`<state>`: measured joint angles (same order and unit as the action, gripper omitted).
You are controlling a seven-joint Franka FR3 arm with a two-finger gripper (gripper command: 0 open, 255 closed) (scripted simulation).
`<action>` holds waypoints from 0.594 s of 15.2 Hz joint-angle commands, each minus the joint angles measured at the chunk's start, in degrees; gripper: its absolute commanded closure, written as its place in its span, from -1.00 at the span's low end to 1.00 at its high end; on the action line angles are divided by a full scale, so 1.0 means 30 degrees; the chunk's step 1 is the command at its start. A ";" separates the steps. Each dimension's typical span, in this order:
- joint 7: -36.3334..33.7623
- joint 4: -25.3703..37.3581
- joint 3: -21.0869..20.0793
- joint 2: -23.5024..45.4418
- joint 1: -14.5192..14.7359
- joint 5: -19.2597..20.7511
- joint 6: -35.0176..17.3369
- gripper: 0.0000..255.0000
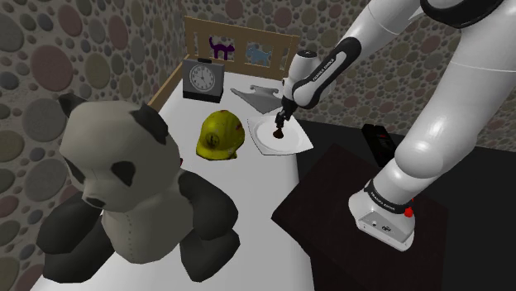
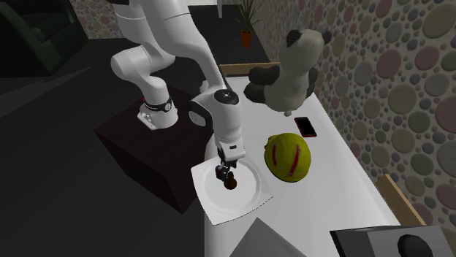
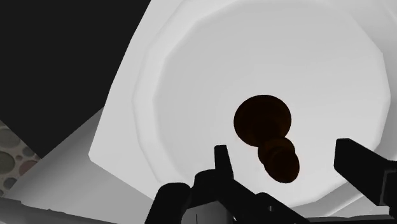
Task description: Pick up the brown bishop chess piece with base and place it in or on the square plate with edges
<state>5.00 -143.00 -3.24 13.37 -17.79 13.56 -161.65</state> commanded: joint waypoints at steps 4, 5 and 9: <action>0.0000 0.0000 0.0000 0.0000 0.0000 0.0000 0.0000 -1.00; 0.0266 -0.0151 -0.0220 -0.0741 -0.0116 -0.0349 0.0585 -1.00; 0.0985 -0.0414 -0.0665 -0.2744 -0.0279 -0.1322 0.2299 -1.00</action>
<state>7.73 -143.80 -5.00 6.37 -18.66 10.08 -155.59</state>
